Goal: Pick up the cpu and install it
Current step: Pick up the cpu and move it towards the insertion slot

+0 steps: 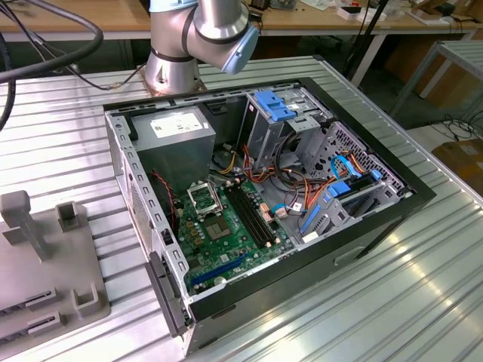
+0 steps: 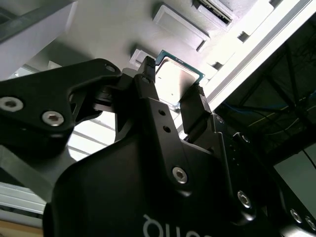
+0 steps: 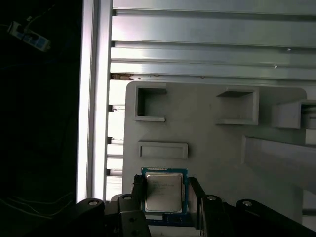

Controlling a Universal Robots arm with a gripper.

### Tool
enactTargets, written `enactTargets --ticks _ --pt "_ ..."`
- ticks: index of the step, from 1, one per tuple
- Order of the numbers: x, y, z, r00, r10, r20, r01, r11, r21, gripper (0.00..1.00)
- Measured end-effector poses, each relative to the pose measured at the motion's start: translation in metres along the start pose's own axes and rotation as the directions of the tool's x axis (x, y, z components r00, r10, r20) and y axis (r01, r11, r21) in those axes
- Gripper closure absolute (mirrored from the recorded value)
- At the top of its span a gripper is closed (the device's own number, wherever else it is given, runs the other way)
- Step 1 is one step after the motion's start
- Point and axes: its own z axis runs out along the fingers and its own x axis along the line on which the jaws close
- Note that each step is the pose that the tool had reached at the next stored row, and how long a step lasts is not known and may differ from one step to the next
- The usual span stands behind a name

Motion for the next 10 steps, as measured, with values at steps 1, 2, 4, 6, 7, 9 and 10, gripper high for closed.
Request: enactTargets --ticks 1,2,4,6,7,9,10 --pt "0.0000 0.0000 -0.0013 1.0000 0.000 -0.0004 0.000 1.0000 0.0000 0.55" --pt "0.0001 0.0001 -0.0026 1.0000 0.000 -0.0006 0.000 1.0000 0.0001 0.55" --pt "0.0001 0.0002 -0.0043 1.0000 0.000 -0.0009 0.000 1.0000 0.0001 0.55" --pt "0.0002 0.0003 -0.0063 1.0000 0.000 -0.0010 0.000 1.0000 0.0000 0.55" --pt "0.0002 0.0003 -0.0074 1.0000 0.000 -0.0012 0.000 1.0000 0.0001 0.55" --pt "0.0003 0.0005 -0.0098 1.0000 0.000 -0.0016 0.000 1.0000 0.0000 0.55" --pt "0.0004 0.0005 -0.0106 1.0000 0.000 -0.0017 0.000 1.0000 0.0000 0.55"
